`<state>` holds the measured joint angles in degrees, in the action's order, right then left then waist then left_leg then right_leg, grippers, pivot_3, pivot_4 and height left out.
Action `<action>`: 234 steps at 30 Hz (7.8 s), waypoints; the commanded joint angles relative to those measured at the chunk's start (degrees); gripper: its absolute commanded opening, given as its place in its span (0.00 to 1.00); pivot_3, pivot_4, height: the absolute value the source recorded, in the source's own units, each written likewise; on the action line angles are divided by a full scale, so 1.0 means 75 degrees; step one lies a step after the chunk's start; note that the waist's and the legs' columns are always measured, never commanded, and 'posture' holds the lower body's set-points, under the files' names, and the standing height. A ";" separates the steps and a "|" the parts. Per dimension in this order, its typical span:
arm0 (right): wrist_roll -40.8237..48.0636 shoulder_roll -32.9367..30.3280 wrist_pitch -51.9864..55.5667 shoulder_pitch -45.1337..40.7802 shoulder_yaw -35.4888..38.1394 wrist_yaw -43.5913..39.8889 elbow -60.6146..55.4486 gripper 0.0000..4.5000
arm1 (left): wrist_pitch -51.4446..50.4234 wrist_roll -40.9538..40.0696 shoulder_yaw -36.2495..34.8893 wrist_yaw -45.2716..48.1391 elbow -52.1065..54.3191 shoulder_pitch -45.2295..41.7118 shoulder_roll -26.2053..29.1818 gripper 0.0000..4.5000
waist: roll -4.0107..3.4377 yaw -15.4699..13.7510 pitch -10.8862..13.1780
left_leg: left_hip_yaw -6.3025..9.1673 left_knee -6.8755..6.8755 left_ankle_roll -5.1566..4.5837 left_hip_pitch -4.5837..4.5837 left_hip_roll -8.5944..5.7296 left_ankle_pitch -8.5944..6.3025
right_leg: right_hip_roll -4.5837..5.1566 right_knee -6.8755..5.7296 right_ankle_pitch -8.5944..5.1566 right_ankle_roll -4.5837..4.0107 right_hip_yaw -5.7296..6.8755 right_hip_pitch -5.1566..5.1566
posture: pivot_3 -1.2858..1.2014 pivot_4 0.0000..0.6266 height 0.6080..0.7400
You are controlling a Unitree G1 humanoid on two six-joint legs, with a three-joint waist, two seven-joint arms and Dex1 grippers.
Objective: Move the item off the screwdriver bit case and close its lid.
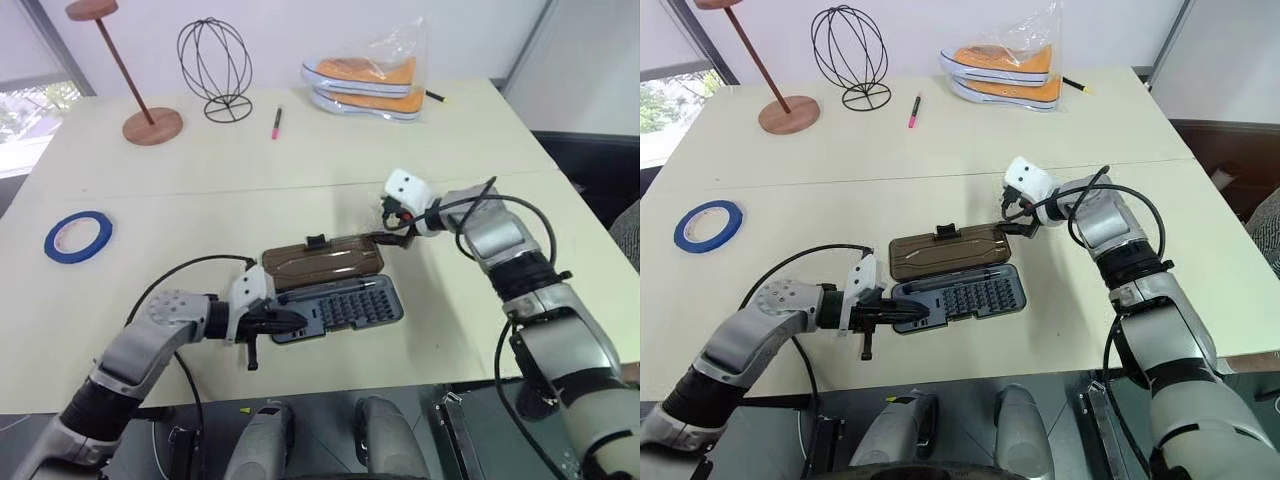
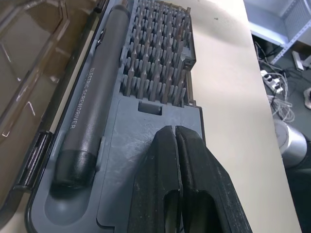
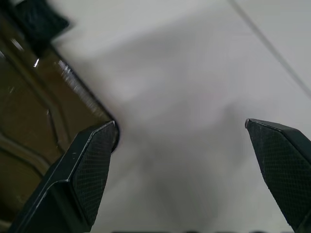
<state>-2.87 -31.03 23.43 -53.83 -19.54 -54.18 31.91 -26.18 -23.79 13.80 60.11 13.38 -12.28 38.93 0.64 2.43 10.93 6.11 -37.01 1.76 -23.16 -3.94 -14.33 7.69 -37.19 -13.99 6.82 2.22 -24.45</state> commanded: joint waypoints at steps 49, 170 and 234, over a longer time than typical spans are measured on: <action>-0.0972 0.0372 -0.3190 0.0300 0.0070 -0.0500 -0.0833 0.00 | -0.0856 -0.0152 -0.0581 -0.0562 0.0607 -0.0126 -0.0004 0.00 | -0.0003 -0.0009 -0.0002 | -0.0028 0.0022 0.0002 0.0097 0.0085 -0.0002 | -0.0081 0.0013 0.0015 -0.0036 -0.0023 0.0072 | 0.52 0.24 1.00; 0.1412 -0.1660 0.1226 0.2582 0.1899 -0.0335 -0.6418 0.77 | -0.1976 -0.1872 -0.3453 0.1200 0.1170 0.1028 0.2051 0.00 | 0.0025 -0.0219 0.0022 | -0.0133 0.0014 -0.0018 0.0062 0.0119 -0.0016 | -0.0085 0.0027 0.0023 -0.0041 -0.0091 0.0014 | 0.52 0.24 1.00; 1.5449 0.0796 0.3466 0.5324 -0.0151 1.3974 -0.8073 0.01 | 0.3463 0.2701 -0.0191 0.3707 -0.9252 -0.6670 -0.2232 0.00 | 0.0044 -0.0200 0.0020 | -0.0142 -0.0035 -0.0038 0.0001 0.0106 -0.0021 | -0.0096 0.0022 0.0054 -0.0020 -0.0070 -0.0015 | 0.52 0.24 1.00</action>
<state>111.81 -25.97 50.13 -14.23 -20.40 50.05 -26.84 -0.69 -3.15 13.76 87.64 -57.49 -61.17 22.23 0.97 0.93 11.08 5.04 -37.28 1.47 -23.16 -3.14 -14.49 6.97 -37.02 -13.59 6.68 1.69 -24.57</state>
